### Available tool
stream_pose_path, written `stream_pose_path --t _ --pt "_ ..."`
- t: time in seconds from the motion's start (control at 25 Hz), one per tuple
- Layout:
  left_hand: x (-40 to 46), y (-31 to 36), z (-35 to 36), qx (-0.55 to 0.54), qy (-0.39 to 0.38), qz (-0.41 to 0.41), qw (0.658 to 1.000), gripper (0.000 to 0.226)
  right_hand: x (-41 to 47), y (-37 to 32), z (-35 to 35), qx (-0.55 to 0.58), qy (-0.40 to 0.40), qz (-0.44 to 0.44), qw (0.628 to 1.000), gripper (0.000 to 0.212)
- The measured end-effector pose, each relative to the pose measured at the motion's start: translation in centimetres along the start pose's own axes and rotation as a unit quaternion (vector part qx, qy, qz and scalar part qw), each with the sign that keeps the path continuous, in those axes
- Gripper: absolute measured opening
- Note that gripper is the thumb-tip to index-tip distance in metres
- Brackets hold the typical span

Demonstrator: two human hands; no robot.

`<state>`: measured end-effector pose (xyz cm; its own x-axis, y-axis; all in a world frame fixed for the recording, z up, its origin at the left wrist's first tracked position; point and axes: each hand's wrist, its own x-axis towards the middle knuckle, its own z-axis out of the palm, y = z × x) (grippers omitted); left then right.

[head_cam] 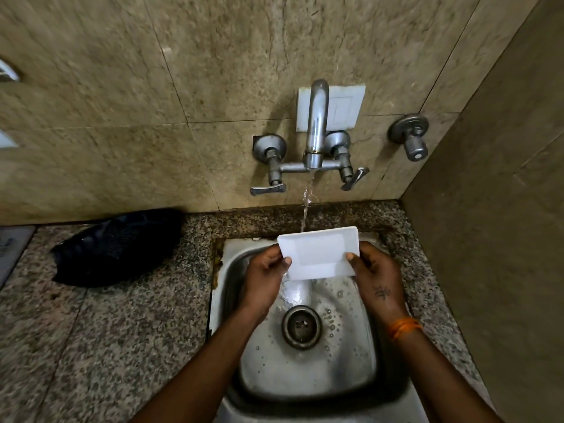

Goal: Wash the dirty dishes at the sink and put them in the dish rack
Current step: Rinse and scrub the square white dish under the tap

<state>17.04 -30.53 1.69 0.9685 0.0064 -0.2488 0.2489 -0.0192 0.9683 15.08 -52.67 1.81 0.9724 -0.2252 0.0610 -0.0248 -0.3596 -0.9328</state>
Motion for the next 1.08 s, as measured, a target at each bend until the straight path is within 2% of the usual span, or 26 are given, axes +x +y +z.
stream_pose_path --t 0.12,0.16,0.2,0.24,0.28,0.32,0.36,0.44,0.56,0.6,0.76,0.84,0.92,0.96,1.04,1.08 --pt "-0.5 0.6 -0.6 -0.026 -0.037 -0.019 0.999 0.033 0.2 -0.3 0.3 0.054 -0.015 0.021 0.998 0.025" --pt "-0.7 0.6 -0.7 -0.029 -0.045 -0.029 0.998 0.031 -0.1 -0.5 0.5 0.04 -0.014 0.019 0.999 0.029" --pt "-0.7 0.3 -0.7 -0.028 -0.044 -0.041 0.998 0.03 -0.3 -0.6 0.9 -0.029 0.001 0.003 1.0 0.031" --pt "-0.8 0.0 -0.6 -0.022 -0.037 -0.053 0.998 0.03 -0.5 -0.4 1.4 -0.153 0.008 -0.026 0.988 0.035" --pt "-0.9 -0.3 -0.5 -0.017 -0.026 -0.065 0.997 0.029 -0.7 -0.1 2.0 -0.286 -0.005 -0.056 0.957 0.048" --pt "-0.9 -0.4 -0.5 -0.015 -0.012 -0.074 0.997 0.029 -1.0 0.1 2.7 -0.373 -0.034 -0.075 0.924 0.062" --pt "-0.8 -0.6 -0.4 -0.015 0.001 -0.079 0.997 0.028 -1.3 0.3 3.4 -0.412 -0.07 -0.075 0.905 0.073" --pt "-0.5 -0.5 -0.2 -0.015 0.019 -0.083 0.996 0.026 -2.4 0.4 5.0 -0.437 -0.118 -0.086 0.888 0.085" --pt "-0.1 0.1 -0.2 -0.02 0.024 -0.088 0.996 0.028 -4.5 0.2 7.0 -0.422 -0.213 -0.222 0.853 0.086" --pt "-0.1 0.2 -0.3 -0.025 0.028 -0.088 0.995 0.028 -4.2 0.2 7.0 -0.415 -0.231 -0.236 0.848 0.087" --pt "0.2 0.5 -0.9 -0.049 0.04 -0.1 0.993 0.027 -0.7 -0.5 6.1 -0.453 -0.19 -0.141 0.859 0.098" --pt "0.4 0.5 -1.3 -0.056 0.047 -0.099 0.992 0.028 -1.2 -1.1 6.8 -0.419 -0.235 -0.198 0.854 0.096" --pt "0.2 0.2 -1.4 -0.064 0.046 -0.103 0.992 0.027 -1.4 -1.3 6.7 -0.4 -0.295 -0.255 0.829 0.093" --pt "0.1 0.2 -1.3 -0.071 0.044 -0.108 0.991 0.026 -0.5 -1.2 6.4 -0.409 -0.292 -0.252 0.827 0.094" --pt "0.1 0.1 -1.2 -0.084 0.051 -0.114 0.989 0.025 0.9 -1.4 6.1 -0.427 -0.241 -0.197 0.849 0.098" --pt "0.2 -0.1 -1.2 -0.093 0.058 -0.113 0.988 0.026 1.0 -1.7 6.5 -0.417 -0.248 -0.19 0.854 0.1"
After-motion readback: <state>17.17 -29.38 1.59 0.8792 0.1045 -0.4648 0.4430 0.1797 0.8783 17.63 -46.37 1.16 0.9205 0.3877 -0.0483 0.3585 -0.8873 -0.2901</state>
